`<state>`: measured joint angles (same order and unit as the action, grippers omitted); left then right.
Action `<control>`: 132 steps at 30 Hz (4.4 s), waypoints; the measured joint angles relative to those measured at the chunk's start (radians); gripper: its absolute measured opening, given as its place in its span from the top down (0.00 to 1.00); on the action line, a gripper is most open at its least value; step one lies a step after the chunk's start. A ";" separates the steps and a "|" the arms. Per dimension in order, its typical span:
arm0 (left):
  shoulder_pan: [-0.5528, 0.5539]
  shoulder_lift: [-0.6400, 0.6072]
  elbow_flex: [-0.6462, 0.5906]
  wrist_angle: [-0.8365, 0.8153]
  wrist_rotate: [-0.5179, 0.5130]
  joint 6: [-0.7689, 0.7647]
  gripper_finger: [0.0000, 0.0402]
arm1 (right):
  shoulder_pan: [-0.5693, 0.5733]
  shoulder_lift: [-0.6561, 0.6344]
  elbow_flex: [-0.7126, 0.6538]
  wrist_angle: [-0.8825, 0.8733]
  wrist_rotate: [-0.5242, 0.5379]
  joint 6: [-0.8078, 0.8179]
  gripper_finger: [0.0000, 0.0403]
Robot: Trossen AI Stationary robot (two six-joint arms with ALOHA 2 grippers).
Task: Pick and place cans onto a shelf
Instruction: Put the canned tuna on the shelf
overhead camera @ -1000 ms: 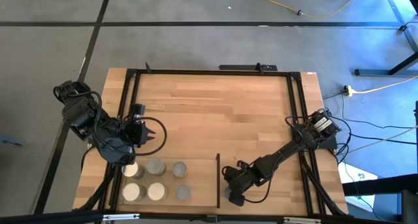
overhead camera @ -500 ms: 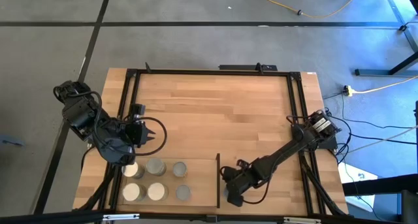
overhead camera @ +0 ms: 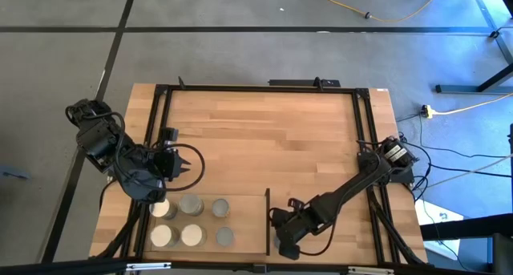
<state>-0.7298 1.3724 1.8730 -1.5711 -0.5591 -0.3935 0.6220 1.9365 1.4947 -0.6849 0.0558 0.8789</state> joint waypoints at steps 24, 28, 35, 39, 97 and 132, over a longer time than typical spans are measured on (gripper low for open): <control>0.000 0.000 0.000 0.000 0.000 0.004 0.86 | -0.051 0.034 0.005 0.305 0.132 -0.235 0.97; 0.000 0.000 0.000 0.000 0.000 0.004 0.86 | -0.051 0.049 0.005 0.308 0.126 -0.229 0.97; 0.000 0.000 0.000 0.000 0.000 0.012 0.86 | -0.052 0.049 0.005 0.274 0.111 -0.213 0.97; 0.000 0.000 0.000 0.000 0.000 0.012 0.86 | -0.050 0.046 0.005 0.196 0.080 -0.199 0.97; 0.037 0.169 0.000 0.153 -0.007 0.602 0.86 | -0.396 0.000 0.629 -0.339 0.212 -0.570 0.97; 0.024 0.183 0.001 0.107 -0.111 0.600 0.86 | -0.401 0.151 0.627 -0.217 -0.013 -0.648 0.97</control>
<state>-0.7063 1.5557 1.8736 -1.4645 -0.6703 0.2062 0.2209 2.0874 2.1216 -0.9019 0.0430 0.2305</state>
